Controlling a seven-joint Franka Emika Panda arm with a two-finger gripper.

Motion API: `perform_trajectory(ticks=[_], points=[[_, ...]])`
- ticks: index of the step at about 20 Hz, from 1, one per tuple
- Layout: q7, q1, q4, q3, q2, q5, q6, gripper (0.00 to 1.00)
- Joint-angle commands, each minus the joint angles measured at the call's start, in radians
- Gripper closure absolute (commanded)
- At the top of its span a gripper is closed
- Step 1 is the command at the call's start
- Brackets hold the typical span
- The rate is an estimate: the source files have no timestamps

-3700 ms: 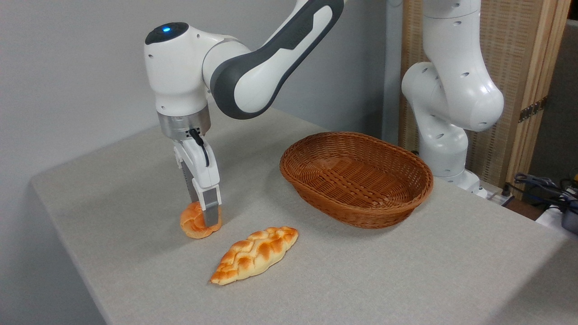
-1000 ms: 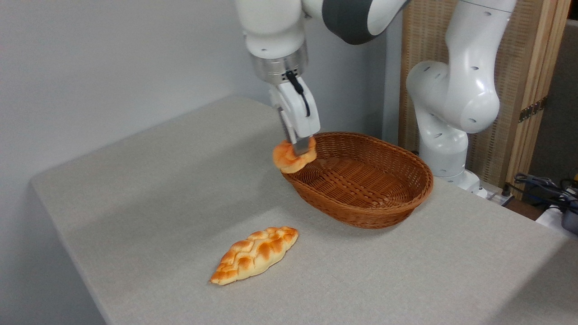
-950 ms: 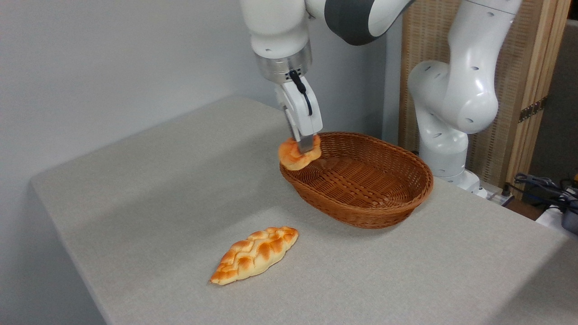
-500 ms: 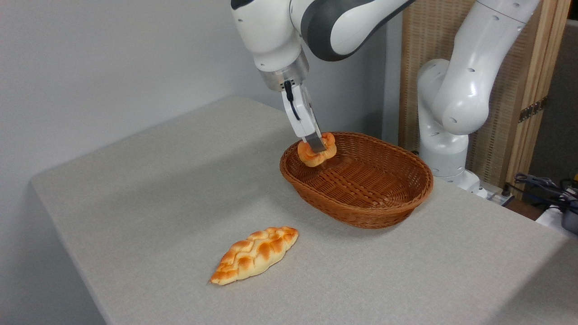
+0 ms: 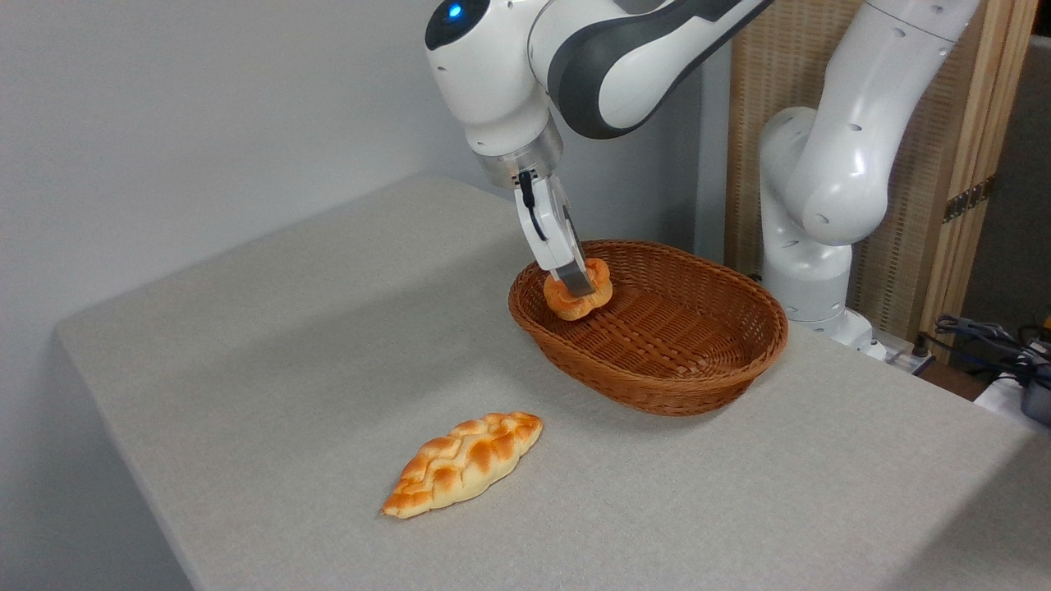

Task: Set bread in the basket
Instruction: 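Lower the bun into the basket and open the gripper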

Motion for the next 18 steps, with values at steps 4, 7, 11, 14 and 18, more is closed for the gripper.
perform_trajectory(ticks=[4,7,11,14,18], points=[[0.005,-0.016,-0.003,0.015,0.004,0.016,0.01,0.0],[0.003,-0.01,0.005,0.015,-0.002,0.017,-0.002,0.0],[-0.001,0.008,0.069,0.015,0.0,0.031,-0.054,0.0],[-0.001,0.056,0.138,0.012,0.003,0.032,-0.081,0.0],[-0.006,0.097,0.242,0.006,0.029,0.029,-0.09,0.0]])
